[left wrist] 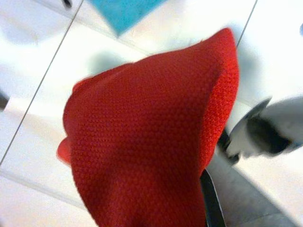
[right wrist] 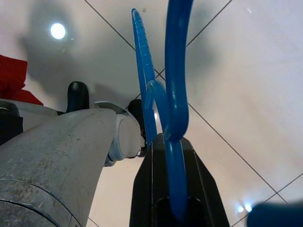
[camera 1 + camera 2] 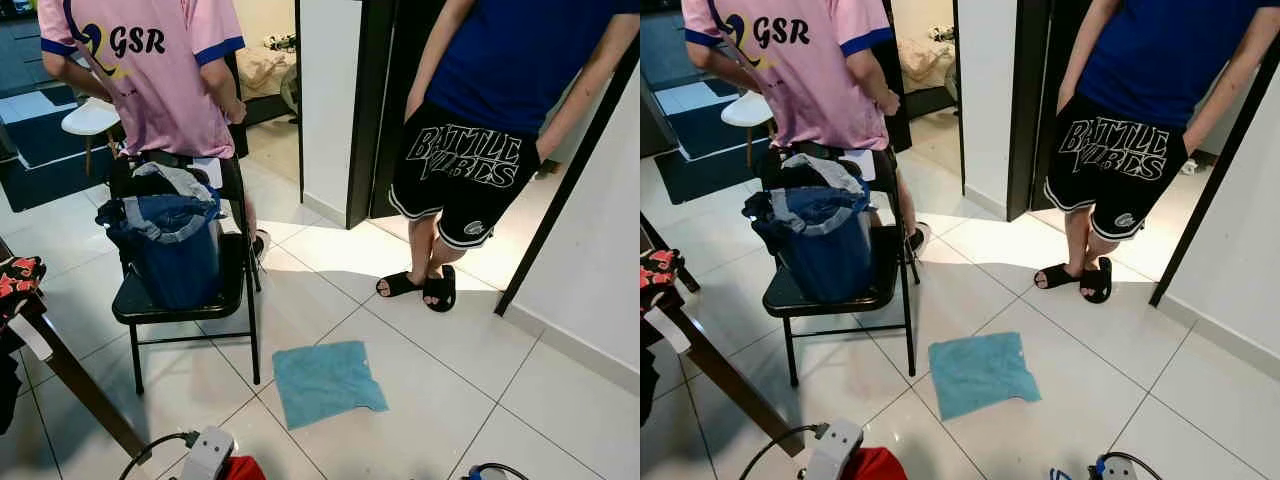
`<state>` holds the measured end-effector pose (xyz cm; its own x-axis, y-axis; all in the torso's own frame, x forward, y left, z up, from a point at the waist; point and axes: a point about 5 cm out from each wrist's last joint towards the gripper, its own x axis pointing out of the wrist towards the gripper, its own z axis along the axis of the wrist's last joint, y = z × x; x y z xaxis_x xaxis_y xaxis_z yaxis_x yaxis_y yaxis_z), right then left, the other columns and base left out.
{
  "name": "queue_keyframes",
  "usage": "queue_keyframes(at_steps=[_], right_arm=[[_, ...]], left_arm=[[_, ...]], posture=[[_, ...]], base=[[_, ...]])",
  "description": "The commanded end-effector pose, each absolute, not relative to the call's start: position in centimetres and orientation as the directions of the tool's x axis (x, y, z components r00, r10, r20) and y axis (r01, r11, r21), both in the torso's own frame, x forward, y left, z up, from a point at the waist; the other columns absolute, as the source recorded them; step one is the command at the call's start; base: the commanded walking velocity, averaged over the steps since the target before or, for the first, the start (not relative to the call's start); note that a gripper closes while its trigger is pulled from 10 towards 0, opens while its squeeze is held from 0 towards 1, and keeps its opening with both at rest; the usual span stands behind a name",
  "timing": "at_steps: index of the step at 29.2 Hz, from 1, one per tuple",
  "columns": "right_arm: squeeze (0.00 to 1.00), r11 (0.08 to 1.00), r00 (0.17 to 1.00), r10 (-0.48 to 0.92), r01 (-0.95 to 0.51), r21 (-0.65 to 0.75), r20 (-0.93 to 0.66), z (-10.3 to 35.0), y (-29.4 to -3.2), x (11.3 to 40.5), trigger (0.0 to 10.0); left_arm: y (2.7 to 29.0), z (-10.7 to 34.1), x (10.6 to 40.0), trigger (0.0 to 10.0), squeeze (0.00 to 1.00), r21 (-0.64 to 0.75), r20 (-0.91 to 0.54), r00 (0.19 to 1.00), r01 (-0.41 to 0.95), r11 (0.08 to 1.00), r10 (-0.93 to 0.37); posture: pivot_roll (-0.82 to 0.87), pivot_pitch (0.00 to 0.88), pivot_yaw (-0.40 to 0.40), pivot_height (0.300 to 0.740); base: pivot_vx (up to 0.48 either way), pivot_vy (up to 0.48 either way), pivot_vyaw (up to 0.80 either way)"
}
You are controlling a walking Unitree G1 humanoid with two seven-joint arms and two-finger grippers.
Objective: Hang hanger
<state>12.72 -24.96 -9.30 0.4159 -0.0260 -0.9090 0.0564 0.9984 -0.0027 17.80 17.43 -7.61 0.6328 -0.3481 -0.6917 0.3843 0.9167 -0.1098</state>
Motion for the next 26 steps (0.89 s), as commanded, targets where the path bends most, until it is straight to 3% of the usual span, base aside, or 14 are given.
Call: queue_keyframes(at_steps=[1,5,6,8,9,10,11,13,26], right_arm=[[0.0,0.997,0.425,-0.026,0.077,0.008,-0.905,-9.4,-24.8,12.7,10.0],[0.0,0.996,0.432,-0.03,0.093,0.011,-0.901,-9.4,-24.7,12.8,10.0],[0.0,0.995,0.436,-0.033,0.102,0.013,-0.899,-9.4,-24.7,12.8,10.0],[0.0,0.995,0.436,-0.033,0.102,0.013,-0.899,-9.4,-24.7,12.8,10.0],[0.0,0.994,0.443,-0.035,0.111,0.016,-0.896,-9.4,-24.7,12.8,10.0],[0.0,0.994,0.443,-0.035,0.111,0.016,-0.896,-9.4,-24.7,12.8,10.0],[0.0,0.991,0.46,-0.043,0.135,0.022,-0.887,-9.3,-24.7,12.9,10.0],[0.0,0.987,0.479,-0.054,0.16,0.027,-0.876,-9.3,-24.7,13.0,10.0],[0.0,0.991,0.625,-0.068,0.133,0.02,-0.777,-8.3,-25.0,14.2,10.0]], left_arm=[[17.5,-7.1,18.2,10.0,0.0,-0.134,-0.631,0.683,0.37,0.919,-0.367],[17.5,-6.6,18.5,10.0,0.0,-0.172,-0.566,0.735,0.337,0.926,-0.373],[15.9,-4.0,23.2,10.0,0.0,-0.167,-0.454,0.801,0.355,0.92,-0.391],[15.9,-4.0,23.2,10.0,0.0,-0.167,-0.454,0.801,0.355,0.92,-0.391],[14.7,-0.8,27.2,10.0,0.0,-0.153,-0.336,0.846,0.384,0.911,-0.413],[14.7,-0.8,27.2,10.0,0.0,-0.153,-0.336,0.846,0.384,0.911,-0.413],[14.0,2.0,29.9,10.0,0.0,-0.131,-0.231,0.875,0.404,0.905,-0.424],[13.8,3.9,31.3,10.0,0.0,-0.12,-0.154,0.891,0.413,0.903,-0.428],[16.0,4.2,31.3,10.0,0.0,-0.077,-0.142,0.913,0.374,0.924,-0.382]], posture=[[-0.05,0.0,-0.001,0.74],[-0.04,0.0,0.003,0.74],[-0.04,0.0,0.003,0.74],[-0.04,0.0,0.003,0.74],[-0.03,0.0,0.001,0.74],[-0.03,0.0,0.001,0.74],[-0.03,0.0,0.0,0.74],[-0.03,0.0,-0.001,0.74],[-0.01,0.0,-0.009,0.74]], base=[[0.0,0.0,0.0],[0.0,0.0,0.0],[0.0,0.0,0.0],[0.0,0.0,0.0],[0.0,0.0,0.0],[0.0,0.0,0.0],[0.0,0.0,0.0],[0.0,0.0,0.0],[0.0,0.0,0.0]])
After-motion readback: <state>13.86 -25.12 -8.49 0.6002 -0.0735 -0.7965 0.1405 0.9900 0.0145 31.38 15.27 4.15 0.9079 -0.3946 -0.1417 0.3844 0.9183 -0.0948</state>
